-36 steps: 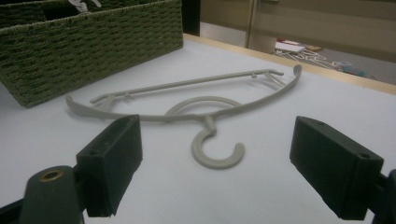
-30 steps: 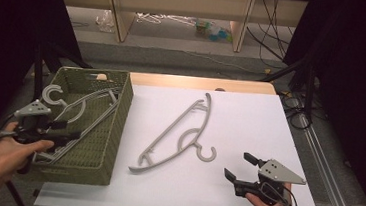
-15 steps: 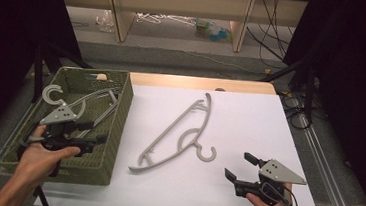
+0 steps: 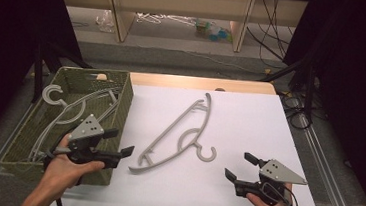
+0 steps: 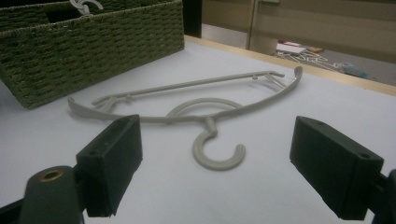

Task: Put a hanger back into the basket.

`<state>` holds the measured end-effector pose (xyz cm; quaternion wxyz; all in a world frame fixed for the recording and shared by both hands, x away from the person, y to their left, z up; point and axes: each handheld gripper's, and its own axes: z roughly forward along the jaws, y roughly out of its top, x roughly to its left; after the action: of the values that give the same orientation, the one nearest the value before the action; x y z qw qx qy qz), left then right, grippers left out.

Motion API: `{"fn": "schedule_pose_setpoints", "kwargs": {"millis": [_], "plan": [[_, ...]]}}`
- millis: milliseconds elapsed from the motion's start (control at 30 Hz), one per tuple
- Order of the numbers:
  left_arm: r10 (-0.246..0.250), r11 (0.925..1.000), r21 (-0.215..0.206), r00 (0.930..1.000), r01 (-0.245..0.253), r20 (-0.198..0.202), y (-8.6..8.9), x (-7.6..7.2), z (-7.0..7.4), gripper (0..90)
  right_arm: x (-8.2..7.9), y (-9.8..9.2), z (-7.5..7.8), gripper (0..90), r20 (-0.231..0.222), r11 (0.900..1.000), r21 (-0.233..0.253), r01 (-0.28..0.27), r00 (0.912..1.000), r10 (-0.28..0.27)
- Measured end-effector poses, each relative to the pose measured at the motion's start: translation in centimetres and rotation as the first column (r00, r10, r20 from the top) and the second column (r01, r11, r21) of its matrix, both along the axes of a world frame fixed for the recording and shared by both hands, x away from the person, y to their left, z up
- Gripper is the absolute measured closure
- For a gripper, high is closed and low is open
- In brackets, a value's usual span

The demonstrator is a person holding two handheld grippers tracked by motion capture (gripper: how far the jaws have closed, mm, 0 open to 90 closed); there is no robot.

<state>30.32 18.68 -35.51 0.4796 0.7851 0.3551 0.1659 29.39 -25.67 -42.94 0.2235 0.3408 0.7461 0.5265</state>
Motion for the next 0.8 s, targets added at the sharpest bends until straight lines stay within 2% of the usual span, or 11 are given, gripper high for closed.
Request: {"fn": "schedule_pose_setpoints", "kwargs": {"millis": [100, 167, 267, 400, 433, 700, 733, 800], "plan": [[-0.030, 0.9995, -0.010, 0.9995, 0.030, 0.010, -1.0, -0.4, -0.2, 23.2, 0.0, 0.0, 0.0, 17.8, -0.006, 1.000, 0.005, -0.004, 1.0000, 0.004], [-0.037, 0.9992, -0.015, 0.9991, 0.038, 0.018, -1.7, -0.5, -0.5, 21.8, 0.1, 0.0, -0.1, 17.8, 0.008, 1.000, 0.013, -0.005, 1.0000, 0.005], [-0.059, 0.9980, -0.022, 0.9982, 0.059, 0.009, -2.7, -0.8, -1.2, 20.3, 0.0, -0.1, 0.0, 17.8, 0.008, 1.000, 0.007, -0.005, 1.0000, 0.005], [-0.058, 0.9977, -0.031, 0.9973, 0.059, 0.045, -3.6, -1.2, -2.0, 18.0, 0.0, 0.0, 0.0, 17.8, -0.007, 1.000, 0.004, -0.007, 1.0000, 0.007], [-0.051, 0.9971, -0.055, 0.9981, 0.053, 0.036, -3.9, -1.3, -2.3, 17.3, 0.1, 0.0, -0.1, 17.8, -0.001, 1.000, 0.009, -0.005, 1.0000, 0.005], [-0.083, 0.9947, -0.056, 0.9948, 0.087, 0.059, -5.1, -1.5, -3.8, 17.0, 0.0, -0.1, 0.0, 17.8, -0.002, 1.000, 0.005, -0.008, 1.0000, 0.008], [-0.083, 0.9941, -0.065, 0.9951, 0.087, 0.052, -5.2, -1.4, -4.0, 16.9, 0.0, -0.1, -0.1, 17.8, 0.010, 1.000, 0.019, -0.006, 0.9999, 0.006], [-0.079, 0.9939, -0.075, 0.9963, 0.081, 0.033, -5.5, -1.3, -4.6, 17.0, 0.0, -0.2, 0.0, 17.8, -0.002, 1.000, 0.011, -0.014, 0.9999, 0.014]]}}
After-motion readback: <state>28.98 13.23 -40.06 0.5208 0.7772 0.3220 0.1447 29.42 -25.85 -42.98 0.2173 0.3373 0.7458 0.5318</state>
